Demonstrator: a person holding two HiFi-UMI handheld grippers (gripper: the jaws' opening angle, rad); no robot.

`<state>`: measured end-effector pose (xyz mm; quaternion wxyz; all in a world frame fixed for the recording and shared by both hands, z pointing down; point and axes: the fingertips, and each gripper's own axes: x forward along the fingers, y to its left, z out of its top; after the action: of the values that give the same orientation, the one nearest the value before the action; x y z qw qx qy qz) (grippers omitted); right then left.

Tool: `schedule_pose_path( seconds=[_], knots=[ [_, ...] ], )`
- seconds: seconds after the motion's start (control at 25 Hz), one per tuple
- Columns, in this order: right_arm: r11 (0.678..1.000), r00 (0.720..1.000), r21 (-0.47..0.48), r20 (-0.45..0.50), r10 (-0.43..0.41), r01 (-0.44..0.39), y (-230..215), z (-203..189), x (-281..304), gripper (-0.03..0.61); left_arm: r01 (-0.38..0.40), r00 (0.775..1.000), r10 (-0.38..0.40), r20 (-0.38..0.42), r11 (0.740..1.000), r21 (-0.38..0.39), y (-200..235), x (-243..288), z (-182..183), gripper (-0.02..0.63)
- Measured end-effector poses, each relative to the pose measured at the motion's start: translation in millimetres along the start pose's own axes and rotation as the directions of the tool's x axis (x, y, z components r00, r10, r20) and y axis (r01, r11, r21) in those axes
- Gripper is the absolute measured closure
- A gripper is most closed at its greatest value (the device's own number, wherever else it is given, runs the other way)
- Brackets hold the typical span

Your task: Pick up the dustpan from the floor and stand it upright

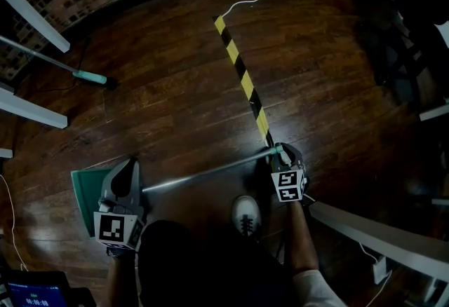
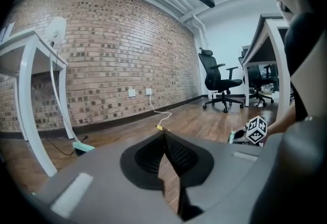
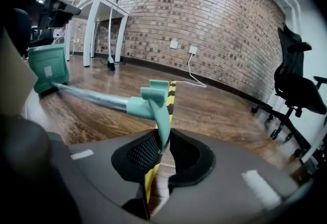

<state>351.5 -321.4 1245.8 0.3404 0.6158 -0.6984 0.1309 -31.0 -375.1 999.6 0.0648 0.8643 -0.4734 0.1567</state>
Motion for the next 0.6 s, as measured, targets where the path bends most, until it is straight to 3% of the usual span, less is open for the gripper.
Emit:
schedule_pose_path(
  seconds=[0.16, 0.32, 0.6],
  knots=[
    [0.996, 0.993, 0.003, 0.076, -0.091, 0.091, -39.9, 48.7, -26.0, 0.502, -0.019, 0.999, 0.020, 0.047, 1.000, -0.023, 6.1, -10.7, 19.4, 0.612],
    [0.984, 0.970, 0.006, 0.167, -0.175, 0.176, -78.1, 112.3, -61.9, 0.505, -0.052, 0.993, 0.051, 0.108, 0.999, 0.004, 19.2, -27.9, 34.6, 0.612],
    [0.966, 0.935, -0.061, 0.272, -0.227, 0.252, -105.1, 215.4, -131.2, 0.499, -0.130, 0.975, 0.127, 0.180, 0.991, 0.005, 48.4, -60.4, 61.7, 0.612]
  ],
)
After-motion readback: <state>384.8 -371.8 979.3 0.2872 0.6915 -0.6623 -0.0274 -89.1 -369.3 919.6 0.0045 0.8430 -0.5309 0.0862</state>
